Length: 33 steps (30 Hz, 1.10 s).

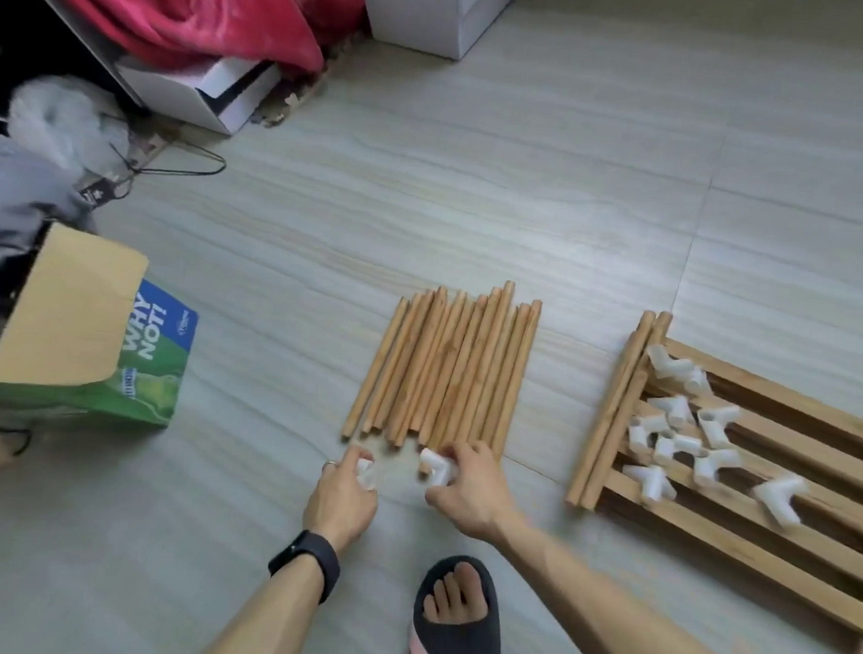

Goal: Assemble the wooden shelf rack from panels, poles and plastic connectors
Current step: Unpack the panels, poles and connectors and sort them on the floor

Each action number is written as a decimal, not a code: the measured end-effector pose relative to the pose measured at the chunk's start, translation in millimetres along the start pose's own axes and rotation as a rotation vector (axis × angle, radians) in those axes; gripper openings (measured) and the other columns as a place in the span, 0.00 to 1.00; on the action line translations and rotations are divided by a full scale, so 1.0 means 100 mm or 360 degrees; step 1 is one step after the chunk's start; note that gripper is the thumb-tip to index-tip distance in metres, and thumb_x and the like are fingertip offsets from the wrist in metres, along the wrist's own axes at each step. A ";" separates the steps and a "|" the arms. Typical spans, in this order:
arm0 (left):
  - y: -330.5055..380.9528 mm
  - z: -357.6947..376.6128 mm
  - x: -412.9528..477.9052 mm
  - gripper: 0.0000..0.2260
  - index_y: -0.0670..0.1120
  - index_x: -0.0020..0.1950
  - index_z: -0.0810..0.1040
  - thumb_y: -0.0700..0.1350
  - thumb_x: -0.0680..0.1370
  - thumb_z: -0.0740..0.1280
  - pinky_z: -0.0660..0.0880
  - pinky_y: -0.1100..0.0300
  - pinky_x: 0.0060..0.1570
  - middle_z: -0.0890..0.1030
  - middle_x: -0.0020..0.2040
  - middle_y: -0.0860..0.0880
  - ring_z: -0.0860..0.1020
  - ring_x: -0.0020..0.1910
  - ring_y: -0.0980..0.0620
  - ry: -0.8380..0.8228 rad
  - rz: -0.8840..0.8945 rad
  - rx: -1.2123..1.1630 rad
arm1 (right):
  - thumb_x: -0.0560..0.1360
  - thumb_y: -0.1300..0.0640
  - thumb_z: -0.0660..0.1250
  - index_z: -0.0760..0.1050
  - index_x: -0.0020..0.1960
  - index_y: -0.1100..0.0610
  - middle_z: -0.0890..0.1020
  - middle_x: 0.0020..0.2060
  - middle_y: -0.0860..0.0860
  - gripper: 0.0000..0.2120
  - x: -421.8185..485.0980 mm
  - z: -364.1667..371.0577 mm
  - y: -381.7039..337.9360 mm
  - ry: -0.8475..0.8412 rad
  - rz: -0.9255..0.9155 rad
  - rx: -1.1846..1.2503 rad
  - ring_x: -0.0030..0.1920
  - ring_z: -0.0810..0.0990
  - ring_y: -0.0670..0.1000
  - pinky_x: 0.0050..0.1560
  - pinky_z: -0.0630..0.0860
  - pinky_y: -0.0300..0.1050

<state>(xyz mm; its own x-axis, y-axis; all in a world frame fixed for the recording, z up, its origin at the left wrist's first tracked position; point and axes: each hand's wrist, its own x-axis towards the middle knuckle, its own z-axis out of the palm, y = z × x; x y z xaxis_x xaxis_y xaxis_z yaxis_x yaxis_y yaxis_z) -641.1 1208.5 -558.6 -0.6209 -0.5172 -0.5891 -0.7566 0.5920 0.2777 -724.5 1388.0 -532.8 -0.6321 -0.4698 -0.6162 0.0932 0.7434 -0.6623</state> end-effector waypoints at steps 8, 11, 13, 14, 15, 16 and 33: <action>-0.13 -0.16 0.10 0.31 0.59 0.77 0.58 0.50 0.77 0.66 0.77 0.50 0.56 0.67 0.70 0.46 0.78 0.58 0.41 -0.0109 0.0062 0.0095 | 0.76 0.59 0.71 0.66 0.78 0.56 0.71 0.73 0.53 0.31 0.25 0.29 -0.10 -0.0178 -0.0042 0.0005 0.62 0.79 0.50 0.60 0.72 0.37; -0.03 -0.27 0.08 0.29 0.61 0.76 0.56 0.56 0.77 0.62 0.76 0.53 0.51 0.63 0.73 0.49 0.80 0.55 0.42 -0.0148 0.0082 0.0510 | 0.78 0.60 0.67 0.70 0.74 0.55 0.77 0.69 0.51 0.25 0.13 -0.05 0.01 -0.0144 -0.0072 -0.0089 0.64 0.78 0.51 0.64 0.73 0.41; 0.14 -0.35 0.06 0.24 0.57 0.74 0.60 0.58 0.79 0.58 0.76 0.53 0.49 0.66 0.71 0.48 0.81 0.52 0.42 -0.0036 0.0141 0.0700 | 0.80 0.57 0.67 0.72 0.72 0.55 0.79 0.66 0.50 0.21 0.01 -0.42 0.14 -0.0121 -0.0088 -0.0191 0.62 0.79 0.50 0.60 0.74 0.39; 0.26 -0.39 0.04 0.21 0.54 0.72 0.63 0.57 0.80 0.58 0.77 0.52 0.48 0.68 0.69 0.47 0.81 0.51 0.43 0.0045 0.0211 0.0781 | 0.80 0.54 0.67 0.73 0.71 0.54 0.80 0.64 0.49 0.19 -0.08 -0.64 0.22 -0.0110 -0.0085 -0.0247 0.60 0.79 0.49 0.58 0.75 0.38; 0.41 -0.42 0.03 0.18 0.52 0.69 0.65 0.55 0.80 0.58 0.77 0.51 0.47 0.69 0.67 0.46 0.81 0.51 0.43 0.0117 0.0298 0.0841 | 0.80 0.52 0.67 0.73 0.70 0.53 0.80 0.63 0.48 0.18 -0.18 -0.87 0.33 -0.0099 -0.0069 -0.0325 0.57 0.80 0.47 0.55 0.74 0.36; 0.57 -0.44 0.02 0.16 0.51 0.67 0.66 0.53 0.80 0.58 0.77 0.51 0.47 0.71 0.65 0.46 0.80 0.52 0.42 0.0169 0.0396 0.0864 | 0.81 0.51 0.66 0.74 0.69 0.52 0.81 0.61 0.47 0.17 -0.29 -1.10 0.44 -0.0089 -0.0034 -0.0427 0.55 0.79 0.46 0.53 0.74 0.35; 3.13 1.25 -0.52 0.26 0.58 0.75 0.58 0.54 0.79 0.63 0.76 0.48 0.55 0.65 0.72 0.40 0.79 0.58 0.38 -0.0380 0.1245 0.0745 | 0.71 0.21 0.56 0.37 0.81 0.39 0.62 0.78 0.57 0.49 -0.81 -1.97 1.97 0.0518 0.0847 -0.0566 0.68 0.75 0.60 0.54 0.77 0.54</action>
<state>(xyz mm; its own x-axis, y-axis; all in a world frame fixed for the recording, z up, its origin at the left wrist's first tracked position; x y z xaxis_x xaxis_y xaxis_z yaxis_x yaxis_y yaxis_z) -820.3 1498.1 -536.5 -0.8202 0.2416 -0.5186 0.0487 0.9327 0.3574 -806.4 1666.3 -529.5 -0.7730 0.1244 -0.6221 0.2315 0.9683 -0.0941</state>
